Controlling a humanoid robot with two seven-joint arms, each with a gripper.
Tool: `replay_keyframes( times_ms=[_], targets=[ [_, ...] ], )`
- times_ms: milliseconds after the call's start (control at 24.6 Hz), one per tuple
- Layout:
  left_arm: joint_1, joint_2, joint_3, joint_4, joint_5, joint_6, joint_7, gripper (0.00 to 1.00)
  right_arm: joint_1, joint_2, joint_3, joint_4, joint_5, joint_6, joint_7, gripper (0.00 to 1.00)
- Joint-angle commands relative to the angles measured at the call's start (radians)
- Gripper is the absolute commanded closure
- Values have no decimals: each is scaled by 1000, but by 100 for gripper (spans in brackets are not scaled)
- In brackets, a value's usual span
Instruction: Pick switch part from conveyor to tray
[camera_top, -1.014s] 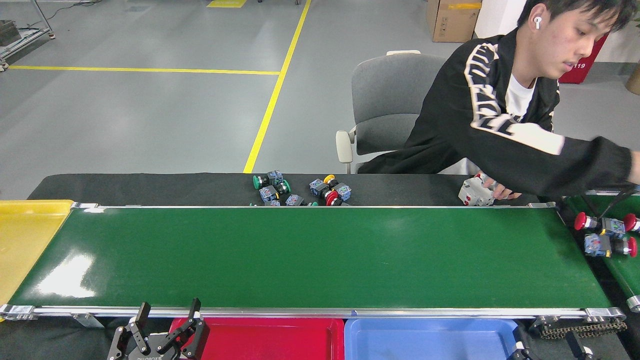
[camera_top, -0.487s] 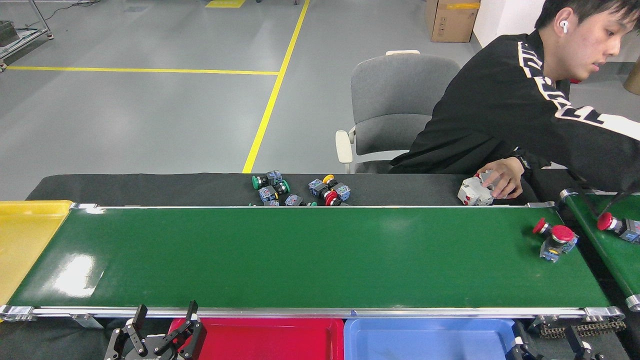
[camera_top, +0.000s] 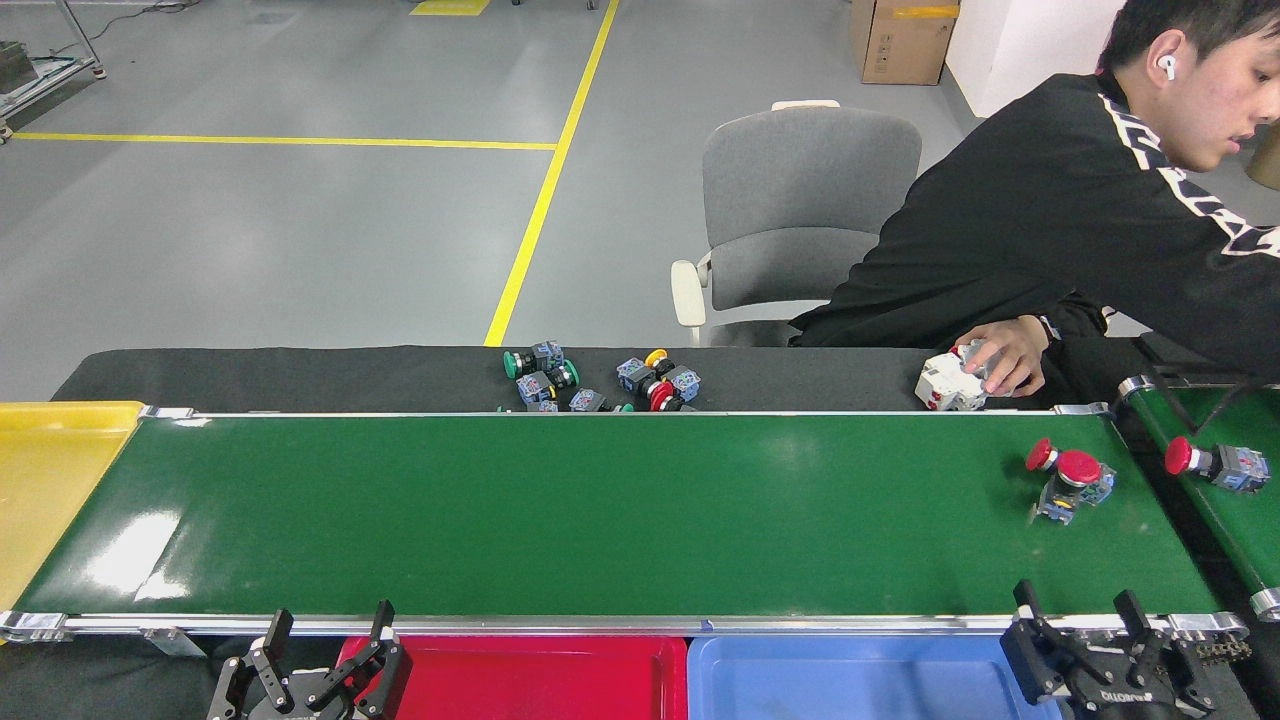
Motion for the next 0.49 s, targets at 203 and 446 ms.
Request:
replay_keyframes(
  times_ms=[203, 446],
  targets=[
    [-12, 5, 1, -12, -2, -18, 11, 0, -209, -4, 72, 192, 5, 134, 5, 17],
    [-25, 3, -5, -12, -6, -16, 11, 0, -329, 2, 124, 325, -5, 135, 62, 77]
  ],
)
